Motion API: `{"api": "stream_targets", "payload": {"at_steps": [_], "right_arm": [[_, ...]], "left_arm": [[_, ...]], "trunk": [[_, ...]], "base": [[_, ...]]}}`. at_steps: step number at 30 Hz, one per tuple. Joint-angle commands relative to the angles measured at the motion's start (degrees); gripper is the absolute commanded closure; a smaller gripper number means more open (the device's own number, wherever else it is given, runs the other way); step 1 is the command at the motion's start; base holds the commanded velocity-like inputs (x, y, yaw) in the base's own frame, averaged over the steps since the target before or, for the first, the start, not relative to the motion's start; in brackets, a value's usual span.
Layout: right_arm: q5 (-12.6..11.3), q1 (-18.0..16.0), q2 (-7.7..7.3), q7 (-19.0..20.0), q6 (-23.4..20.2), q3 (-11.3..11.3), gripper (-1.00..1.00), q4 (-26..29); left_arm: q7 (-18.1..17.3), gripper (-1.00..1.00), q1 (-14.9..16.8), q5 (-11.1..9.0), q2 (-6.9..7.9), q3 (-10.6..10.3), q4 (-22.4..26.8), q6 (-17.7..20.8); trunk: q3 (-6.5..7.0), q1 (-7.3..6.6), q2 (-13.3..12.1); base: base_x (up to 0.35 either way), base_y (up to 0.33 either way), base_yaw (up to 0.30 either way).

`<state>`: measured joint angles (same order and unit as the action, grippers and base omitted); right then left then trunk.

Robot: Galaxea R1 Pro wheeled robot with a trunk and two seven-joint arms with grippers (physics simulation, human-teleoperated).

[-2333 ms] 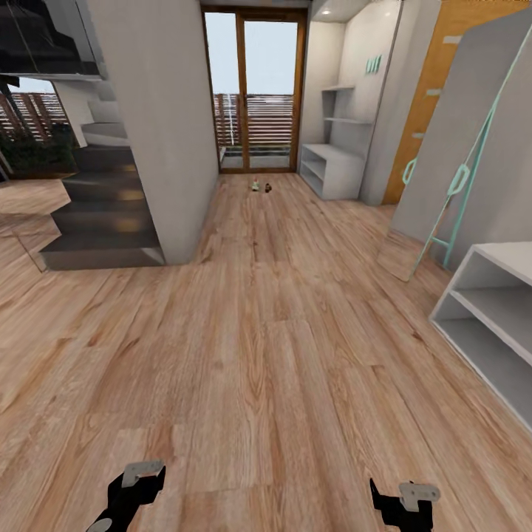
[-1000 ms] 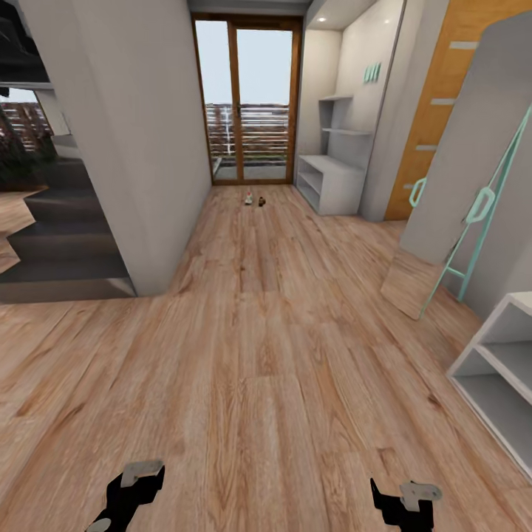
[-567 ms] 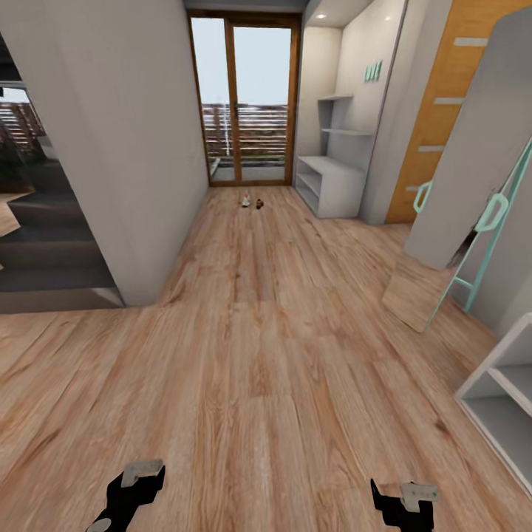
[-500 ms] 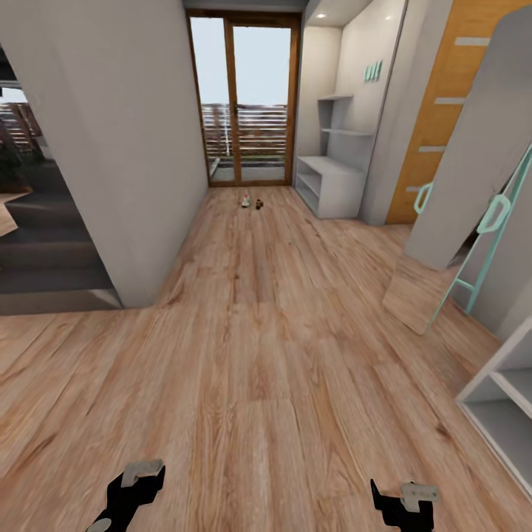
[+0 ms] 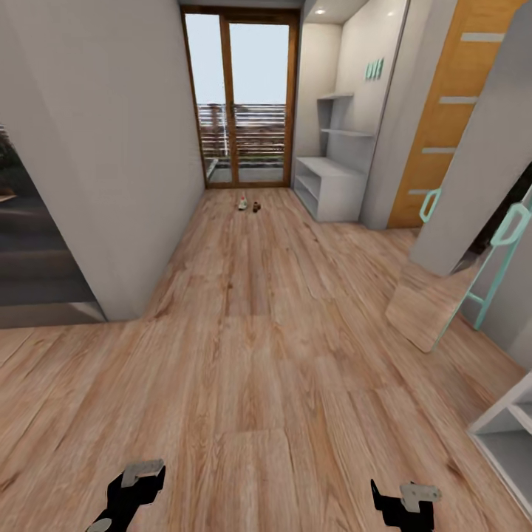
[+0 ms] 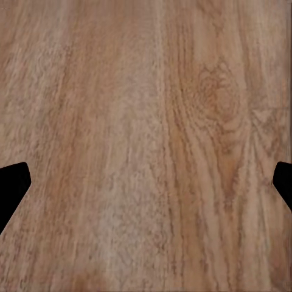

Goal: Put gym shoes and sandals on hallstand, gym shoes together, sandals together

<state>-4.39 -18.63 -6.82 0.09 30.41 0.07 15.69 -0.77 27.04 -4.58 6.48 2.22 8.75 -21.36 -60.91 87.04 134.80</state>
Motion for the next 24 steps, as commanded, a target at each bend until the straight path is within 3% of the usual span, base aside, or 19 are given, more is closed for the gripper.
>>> {"api": "stream_targets", "payload": {"at_steps": [1, 24], "right_arm": [[-0.45, -0.04, -0.02, 0.08, 0.18, 0.11, -1.0, -0.04], [-0.45, -0.03, 0.05, 0.13, 0.18, 0.17, -1.0, -0.01]], "left_arm": [[-0.1, -1.0, 0.03, -0.35, -0.02, 0.07, -0.05, -0.17], [-0.11, -1.0, 0.03, -0.34, -0.04, 0.05, -0.05, -0.17]], "trunk": [[-0.05, 0.02, 0.02], [-0.05, 0.02, 0.02]], "base": [[0.338, -0.105, 0.0], [0.338, -0.078, 0.0]]}}
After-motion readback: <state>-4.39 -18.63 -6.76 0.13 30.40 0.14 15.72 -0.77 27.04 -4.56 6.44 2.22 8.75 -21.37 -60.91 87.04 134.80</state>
